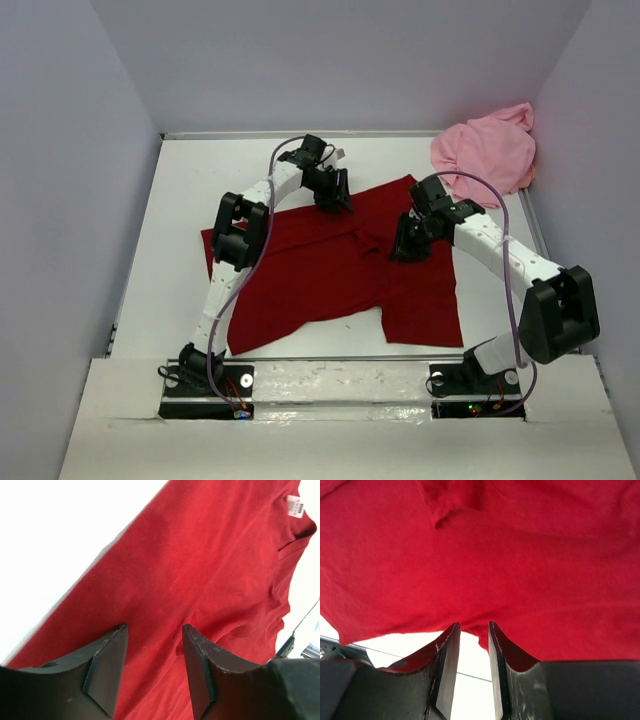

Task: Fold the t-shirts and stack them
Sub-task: Fold the flattened tshirt in 1/3 of the way

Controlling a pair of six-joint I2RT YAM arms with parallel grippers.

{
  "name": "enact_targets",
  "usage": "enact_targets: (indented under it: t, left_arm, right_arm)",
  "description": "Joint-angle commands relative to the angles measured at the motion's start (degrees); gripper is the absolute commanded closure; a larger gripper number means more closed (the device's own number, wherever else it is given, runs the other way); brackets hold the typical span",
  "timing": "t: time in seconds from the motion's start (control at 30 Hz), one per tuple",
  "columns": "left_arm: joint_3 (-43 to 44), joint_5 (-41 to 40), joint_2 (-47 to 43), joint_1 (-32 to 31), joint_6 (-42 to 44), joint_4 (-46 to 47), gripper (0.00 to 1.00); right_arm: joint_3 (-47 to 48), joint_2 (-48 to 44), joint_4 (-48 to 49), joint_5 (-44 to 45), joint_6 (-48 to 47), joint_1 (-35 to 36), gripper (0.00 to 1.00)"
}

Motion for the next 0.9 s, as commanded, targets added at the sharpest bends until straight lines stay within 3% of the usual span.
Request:
enact_targets:
  t: [0.0,0.07,0.33,0.4,0.47,0.87]
  left_arm:
    - [3.14,3.03,-0.27,-0.83,-0.53,1.99,0.42]
    - [3.14,1.81,-0.18,-1.18,-0.35,1.91,0.47]
    - [5.24,-9.43,2.27,-1.44,-0.17,-5.63,0.54]
    - [5.51,-10.67,2.71,-1.44,0.09,-6.61,0.67]
    - [5.33,-11.47,3.16,-1.53,-0.17,-7.40,0.71]
    - [5.25,-15.16,4.91,-1.44,-0.17,-10.83,0.71]
  right_arm:
    - [0.71,1.85,6.27,1.41,2.07,1.01,0.65]
    - [1.42,4.13,7.42,1.06,2.16,1.53,0.65]
    - [3.61,11.61,12.08,-0.35,3.65,2.59,0.65]
    - [4.05,13.27,13.13,-0.53,3.74,2.59,0.65]
    - [4.93,14.24,13.92,-0.70,3.83,3.12,0.64]
    - [9.50,19.08,14.01,-1.23,2.86,3.12,0.64]
